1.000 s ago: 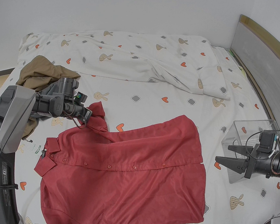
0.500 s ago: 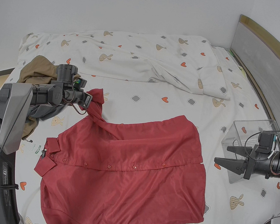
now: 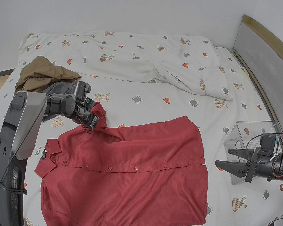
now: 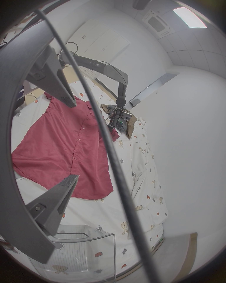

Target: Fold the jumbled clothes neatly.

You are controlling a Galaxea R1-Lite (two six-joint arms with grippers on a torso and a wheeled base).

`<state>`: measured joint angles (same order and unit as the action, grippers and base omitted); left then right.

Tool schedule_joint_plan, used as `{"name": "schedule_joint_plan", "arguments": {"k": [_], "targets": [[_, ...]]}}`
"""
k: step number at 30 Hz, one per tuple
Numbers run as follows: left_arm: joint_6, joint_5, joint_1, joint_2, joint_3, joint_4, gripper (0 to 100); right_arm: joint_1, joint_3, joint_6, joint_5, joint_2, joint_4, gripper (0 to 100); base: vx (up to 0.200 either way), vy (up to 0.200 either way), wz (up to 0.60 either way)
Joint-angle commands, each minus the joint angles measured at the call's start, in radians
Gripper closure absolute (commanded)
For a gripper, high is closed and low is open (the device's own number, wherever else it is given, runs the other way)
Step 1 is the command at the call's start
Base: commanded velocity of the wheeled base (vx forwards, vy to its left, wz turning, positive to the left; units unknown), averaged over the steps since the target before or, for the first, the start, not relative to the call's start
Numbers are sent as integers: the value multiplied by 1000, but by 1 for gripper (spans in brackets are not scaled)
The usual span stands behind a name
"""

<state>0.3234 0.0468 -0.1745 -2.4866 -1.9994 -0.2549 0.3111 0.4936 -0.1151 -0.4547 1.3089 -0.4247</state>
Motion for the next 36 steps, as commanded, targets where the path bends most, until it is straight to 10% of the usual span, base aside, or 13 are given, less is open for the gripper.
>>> {"name": "schedule_joint_plan", "arguments": {"k": [1, 2, 3, 19, 25, 29, 30, 33, 36], "targets": [[-4, 4, -16, 6, -1, -24, 100, 3, -1, 0, -1, 1, 0, 0, 0, 0, 0], [5, 4, -16, 8, -1, -35, 100, 3, -1, 0, -1, 1, 0, 0, 0, 0, 0], [0, 4, -14, 9, -1, -32, 0, 3, -3, 0, -1, 0, 0, 0, 0, 0, 0], [-17, -94, -7, 179, -1, 101, 0, 0, -4, 0, -2, -7, 1, 0, 0, 0, 0], [40, -378, 96, 327, 353, 284, 0, 2, -9, -1, -2, -4, 1, 0, 0, 0, 0], [-89, -769, 253, 362, 484, 224, 0, 2, -9, -1, -4, 1, 1, 0, 0, 0, 0], [-89, -769, 253, 362, 484, 224, 0, 2, -9, -1, -4, 1, 1, 0, 0, 0, 0], [-118, -1136, 342, 436, 631, 197, 0, 0, -9, -1, -6, 3, 1, 0, 0, 0, 0], [-101, -1128, 348, 511, 715, 189, 0, -1, -9, -1, -6, 0, 1, 0, 0, 0, 0]]}}
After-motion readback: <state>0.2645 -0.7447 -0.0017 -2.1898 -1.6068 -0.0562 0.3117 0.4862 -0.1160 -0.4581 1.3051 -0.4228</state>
